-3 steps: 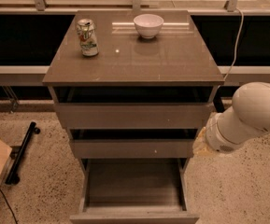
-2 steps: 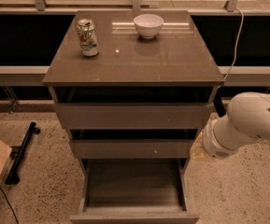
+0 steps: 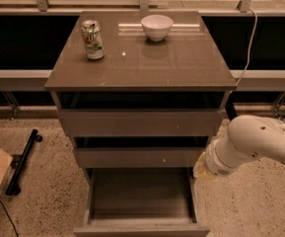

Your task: Close bottom drawer

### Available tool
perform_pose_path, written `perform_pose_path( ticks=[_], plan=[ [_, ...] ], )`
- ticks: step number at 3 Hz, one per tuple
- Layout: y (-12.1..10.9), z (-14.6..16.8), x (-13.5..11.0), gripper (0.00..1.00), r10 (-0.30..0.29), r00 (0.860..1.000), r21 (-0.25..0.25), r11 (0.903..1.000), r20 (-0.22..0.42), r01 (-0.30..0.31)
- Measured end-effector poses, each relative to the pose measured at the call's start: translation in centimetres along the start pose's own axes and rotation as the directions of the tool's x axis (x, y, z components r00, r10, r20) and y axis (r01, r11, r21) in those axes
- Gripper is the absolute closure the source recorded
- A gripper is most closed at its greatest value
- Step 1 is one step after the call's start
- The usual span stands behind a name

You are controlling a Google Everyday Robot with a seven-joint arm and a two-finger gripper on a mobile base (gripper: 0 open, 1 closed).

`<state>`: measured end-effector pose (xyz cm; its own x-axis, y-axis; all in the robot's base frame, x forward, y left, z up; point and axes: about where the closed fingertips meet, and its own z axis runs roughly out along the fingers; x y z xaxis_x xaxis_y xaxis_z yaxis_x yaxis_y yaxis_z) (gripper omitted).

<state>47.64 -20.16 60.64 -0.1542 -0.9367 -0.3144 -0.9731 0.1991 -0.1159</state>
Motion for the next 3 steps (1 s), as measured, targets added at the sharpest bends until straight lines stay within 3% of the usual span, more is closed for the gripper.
perform_pose_path(
  ticks=[1, 2, 3],
  plan=[
    [0.3, 5.5, 1.9, 1.00, 0.037, 0.999, -0.080, 0.9962, 0.034, -0.034],
    [0.4, 5.5, 1.9, 1.00, 0.037, 0.999, -0.080, 0.9962, 0.034, -0.034],
    [1.2, 8.5, 2.0, 1.00, 0.029, 0.999, -0.107, 0.9939, 0.016, -0.027]
  ],
)
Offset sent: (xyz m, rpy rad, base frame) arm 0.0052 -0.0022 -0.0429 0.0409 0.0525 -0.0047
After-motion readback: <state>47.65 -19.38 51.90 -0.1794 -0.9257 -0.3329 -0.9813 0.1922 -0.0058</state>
